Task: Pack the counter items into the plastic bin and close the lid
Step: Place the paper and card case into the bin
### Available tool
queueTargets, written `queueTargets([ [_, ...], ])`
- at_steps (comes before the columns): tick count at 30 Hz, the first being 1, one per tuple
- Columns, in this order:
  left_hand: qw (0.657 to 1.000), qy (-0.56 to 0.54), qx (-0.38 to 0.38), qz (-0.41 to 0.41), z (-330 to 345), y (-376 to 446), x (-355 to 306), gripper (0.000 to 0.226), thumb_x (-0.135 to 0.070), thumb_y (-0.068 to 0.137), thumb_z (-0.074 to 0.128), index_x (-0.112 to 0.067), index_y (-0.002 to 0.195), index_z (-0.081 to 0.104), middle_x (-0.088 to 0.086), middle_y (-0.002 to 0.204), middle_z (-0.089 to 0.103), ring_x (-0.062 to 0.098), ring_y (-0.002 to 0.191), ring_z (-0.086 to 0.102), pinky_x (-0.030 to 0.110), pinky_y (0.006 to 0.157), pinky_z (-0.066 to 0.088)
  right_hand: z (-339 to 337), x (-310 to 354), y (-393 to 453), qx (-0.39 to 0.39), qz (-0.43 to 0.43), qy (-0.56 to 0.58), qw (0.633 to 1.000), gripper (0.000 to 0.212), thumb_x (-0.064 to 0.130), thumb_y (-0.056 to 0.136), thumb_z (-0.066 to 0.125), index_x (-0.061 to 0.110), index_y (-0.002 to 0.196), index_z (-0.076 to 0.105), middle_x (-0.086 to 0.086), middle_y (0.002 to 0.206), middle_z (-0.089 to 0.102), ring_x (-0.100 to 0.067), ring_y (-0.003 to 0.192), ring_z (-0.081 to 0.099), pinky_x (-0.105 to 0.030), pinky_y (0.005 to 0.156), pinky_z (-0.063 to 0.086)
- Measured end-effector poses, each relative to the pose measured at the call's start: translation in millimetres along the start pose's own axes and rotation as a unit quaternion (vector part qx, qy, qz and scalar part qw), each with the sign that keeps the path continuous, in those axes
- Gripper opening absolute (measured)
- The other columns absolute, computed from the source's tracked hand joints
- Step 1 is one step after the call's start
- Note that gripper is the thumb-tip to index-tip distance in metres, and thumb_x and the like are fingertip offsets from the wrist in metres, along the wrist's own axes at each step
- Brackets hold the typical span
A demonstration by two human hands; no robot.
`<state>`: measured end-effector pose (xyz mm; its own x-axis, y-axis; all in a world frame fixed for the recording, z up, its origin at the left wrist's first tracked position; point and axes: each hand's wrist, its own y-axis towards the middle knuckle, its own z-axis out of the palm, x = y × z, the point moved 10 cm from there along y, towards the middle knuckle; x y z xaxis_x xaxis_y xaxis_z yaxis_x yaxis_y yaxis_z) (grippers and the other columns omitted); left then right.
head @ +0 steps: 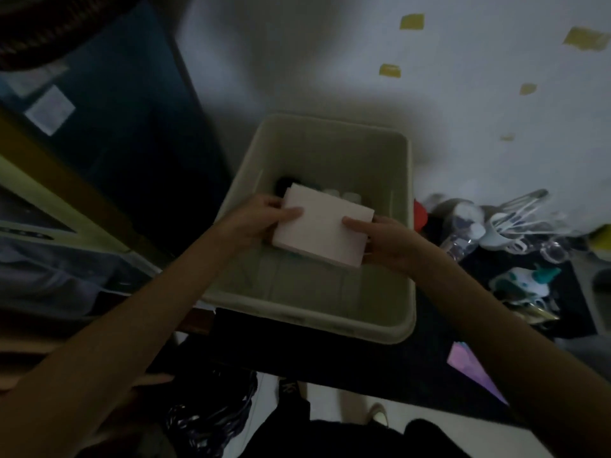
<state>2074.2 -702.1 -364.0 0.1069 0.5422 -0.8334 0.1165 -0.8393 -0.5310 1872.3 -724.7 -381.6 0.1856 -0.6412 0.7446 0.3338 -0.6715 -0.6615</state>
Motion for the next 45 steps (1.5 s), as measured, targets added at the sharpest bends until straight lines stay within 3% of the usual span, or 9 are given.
queueTargets([
  [5, 0.986, 0.033, 0.05, -0.154, 21.9, 42.0, 73.6, 0.038, -0.015, 0.086, 0.073, -0.001, 0.119, 0.061, 0.013, 0.101, 0.07, 0.021, 0.085, 0.068, 0.033, 0.069, 0.057, -8.2, -53.9, 31.5, -0.093, 0.129, -0.045, 0.986, 0.035, 0.02, 0.094, 0.063, 0.006, 0.123, 0.05, -0.014, 0.108, 0.058, -0.032, 0.095, 0.059, -0.05, 0.09, 0.049],
  [8, 0.977, 0.055, 0.047, -0.199, 23.3, 55.0, 100.7, 0.035, -0.011, 0.088, 0.07, -0.003, 0.12, 0.059, 0.014, 0.095, 0.068, 0.024, 0.084, 0.067, 0.036, 0.068, 0.057, -5.6, -70.8, 50.6, -0.117, 0.16, -0.08, 0.977, 0.038, 0.018, 0.098, 0.057, 0.003, 0.131, 0.047, -0.014, 0.102, 0.06, -0.029, 0.085, 0.059, -0.041, 0.072, 0.051],
  [12, 0.96, 0.089, 0.058, -0.261, 22.3, 61.6, 128.4, 0.034, -0.004, 0.093, 0.06, 0.001, 0.126, 0.055, 0.02, 0.113, 0.063, 0.032, 0.102, 0.062, 0.045, 0.087, 0.055, -9.4, -86.2, 61.3, -0.133, 0.217, -0.144, 0.956, 0.042, 0.015, 0.099, 0.052, 0.007, 0.139, 0.041, -0.017, 0.133, 0.052, -0.033, 0.116, 0.053, -0.046, 0.087, 0.044],
  [20, 0.96, 0.047, 0.043, -0.274, 18.0, 74.5, 148.2, 0.039, -0.011, 0.097, 0.056, 0.005, 0.132, 0.05, 0.022, 0.119, 0.062, 0.032, 0.096, 0.062, 0.043, 0.083, 0.051, -0.7, -104.4, 81.0, -0.13, 0.224, -0.07, 0.963, 0.047, 0.014, 0.097, 0.059, 0.006, 0.14, 0.041, -0.017, 0.135, 0.05, -0.034, 0.109, 0.054, -0.05, 0.097, 0.048],
  [27, 0.961, -0.006, 0.074, -0.267, 33.5, 76.0, 147.7, 0.05, -0.031, 0.094, 0.062, 0.001, 0.131, 0.052, 0.017, 0.13, 0.057, 0.027, 0.101, 0.058, 0.038, 0.085, 0.046, -5.3, -113.1, 81.5, -0.086, 0.262, -0.044, 0.96, 0.041, 0.007, 0.094, 0.06, 0.004, 0.133, 0.047, -0.014, 0.099, 0.055, -0.032, 0.089, 0.055, -0.053, 0.095, 0.047],
  [34, 0.921, 0.158, 0.127, -0.333, 31.5, 68.1, 176.7, 0.041, -0.017, 0.089, 0.069, 0.0, 0.124, 0.057, 0.017, 0.109, 0.068, 0.032, 0.116, 0.061, 0.046, 0.097, 0.051, 3.8, -128.8, 84.3, -0.058, 0.295, -0.231, 0.925, 0.039, 0.008, 0.098, 0.055, 0.002, 0.135, 0.045, -0.021, 0.128, 0.051, -0.039, 0.12, 0.053, -0.058, 0.098, 0.046],
  [39, 0.907, 0.24, 0.138, -0.317, 28.4, 96.9, 219.5, 0.046, -0.017, 0.087, 0.071, 0.005, 0.125, 0.056, 0.022, 0.121, 0.064, 0.033, 0.109, 0.064, 0.047, 0.097, 0.051, 5.6, -134.8, 95.7, -0.035, 0.21, -0.318, 0.924, 0.043, 0.006, 0.092, 0.059, -0.001, 0.134, 0.051, -0.013, 0.105, 0.058, -0.028, 0.099, 0.056, -0.047, 0.099, 0.05],
  [42, 0.895, 0.26, 0.145, -0.332, 30.7, 92.2, 218.3, 0.042, -0.006, 0.094, 0.061, 0.011, 0.13, 0.048, 0.028, 0.13, 0.057, 0.039, 0.12, 0.058, 0.051, 0.103, 0.045, 7.7, -133.2, 101.7, -0.025, 0.186, -0.452, 0.872, 0.052, 0.017, 0.096, 0.055, 0.003, 0.144, 0.039, -0.018, 0.137, 0.05, -0.027, 0.116, 0.056, -0.037, 0.103, 0.044],
  [45, 0.896, 0.238, 0.147, -0.345, 34.3, 77.9, 209.2, 0.041, -0.007, 0.098, 0.054, 0.01, 0.134, 0.044, 0.027, 0.13, 0.057, 0.038, 0.118, 0.058, 0.049, 0.105, 0.043, 4.2, -135.0, 109.7, -0.024, 0.163, -0.501, 0.85, 0.055, 0.022, 0.097, 0.054, 0.006, 0.145, 0.035, -0.019, 0.144, 0.043, -0.031, 0.125, 0.052, -0.031, 0.097, 0.047],
])
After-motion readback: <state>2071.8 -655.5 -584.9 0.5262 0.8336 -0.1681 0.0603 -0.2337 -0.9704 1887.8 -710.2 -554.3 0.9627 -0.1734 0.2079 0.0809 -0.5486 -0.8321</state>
